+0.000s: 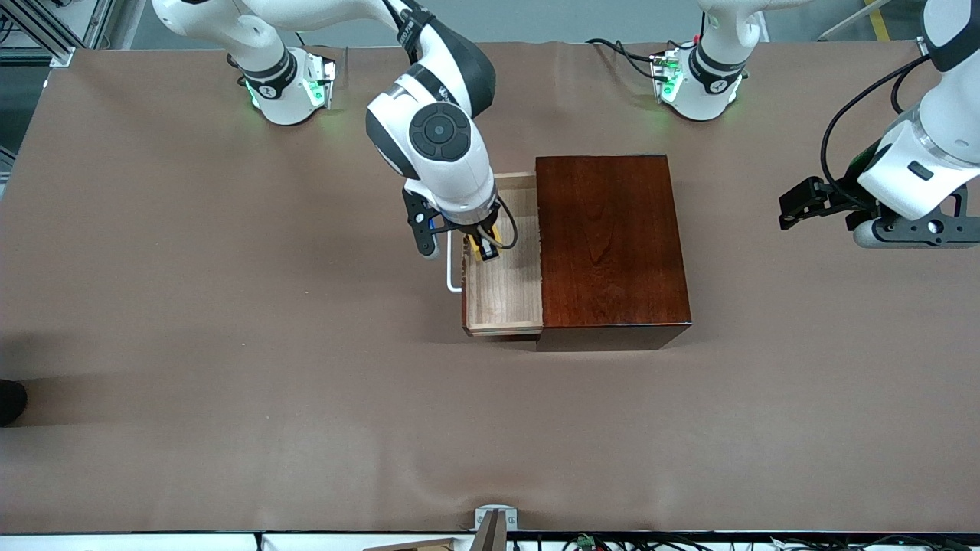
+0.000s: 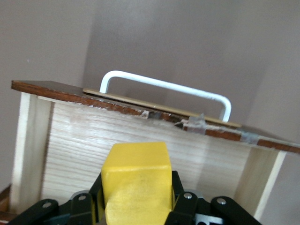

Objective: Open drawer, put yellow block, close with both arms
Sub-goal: 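Carry the yellow cube over the open drawer with the right gripper, then lower the cube into the drawer and open the right gripper, then withdraw the right gripper while the left gripper moves above the drawer, then push the drawer front into the box with the left gripper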

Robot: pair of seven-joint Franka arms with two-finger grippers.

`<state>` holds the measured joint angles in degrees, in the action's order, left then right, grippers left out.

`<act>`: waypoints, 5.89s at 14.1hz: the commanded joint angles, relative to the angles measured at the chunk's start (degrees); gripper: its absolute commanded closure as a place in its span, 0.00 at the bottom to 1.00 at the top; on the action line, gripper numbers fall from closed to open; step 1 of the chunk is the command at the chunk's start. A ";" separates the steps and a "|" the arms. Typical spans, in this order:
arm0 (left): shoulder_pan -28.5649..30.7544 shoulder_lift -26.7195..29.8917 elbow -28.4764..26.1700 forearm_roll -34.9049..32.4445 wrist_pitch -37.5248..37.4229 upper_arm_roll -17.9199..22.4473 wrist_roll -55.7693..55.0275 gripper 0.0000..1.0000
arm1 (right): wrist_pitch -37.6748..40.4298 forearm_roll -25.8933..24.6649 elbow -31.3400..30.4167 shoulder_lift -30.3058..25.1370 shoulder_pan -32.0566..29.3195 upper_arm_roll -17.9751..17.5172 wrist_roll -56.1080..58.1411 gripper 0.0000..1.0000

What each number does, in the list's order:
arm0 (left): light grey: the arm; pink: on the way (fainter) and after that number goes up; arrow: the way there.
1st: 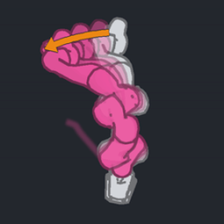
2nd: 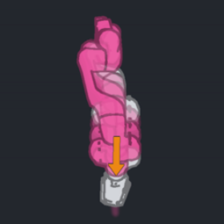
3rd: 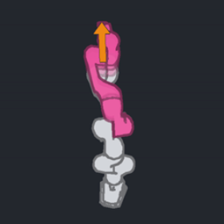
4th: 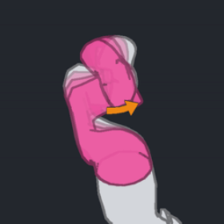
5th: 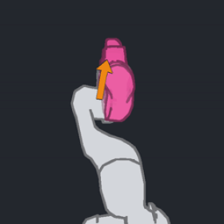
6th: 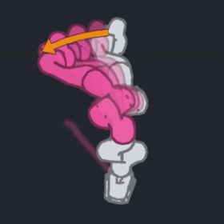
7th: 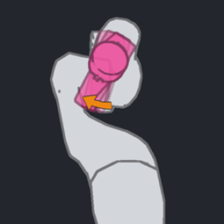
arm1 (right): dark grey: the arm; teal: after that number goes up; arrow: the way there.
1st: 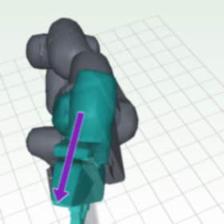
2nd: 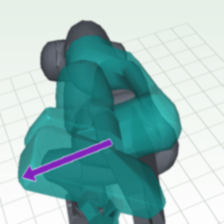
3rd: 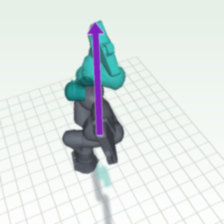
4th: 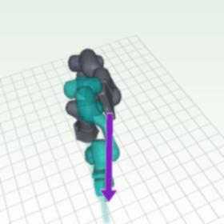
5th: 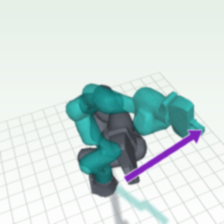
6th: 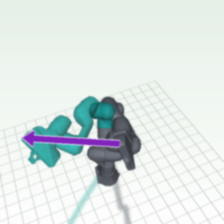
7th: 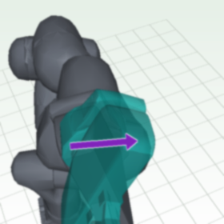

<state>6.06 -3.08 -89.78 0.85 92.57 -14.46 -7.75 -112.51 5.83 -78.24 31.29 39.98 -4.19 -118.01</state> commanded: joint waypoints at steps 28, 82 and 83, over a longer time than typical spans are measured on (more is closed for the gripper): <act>-0.08 0.45 -0.14 -0.85 0.42 -0.57 0.63 0.00 | -6.68 -5.83 2.48 1.94 0.81 1.99 -5.50 0.00; -36.12 -42.53 15.68 -23.53 30.75 -14.81 38.43 0.00 | 32.00 -7.42 -4.37 -28.30 -38.92 1.20 119.15 0.00; -35.86 -42.27 15.60 -23.44 30.57 -14.81 38.51 0.00 | 31.48 -7.42 -5.25 -28.73 -39.01 1.20 119.15 0.00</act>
<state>-29.65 -45.23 -75.42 -21.37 124.09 -29.32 30.07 -80.08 -0.76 -79.96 5.01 1.94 -2.63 0.42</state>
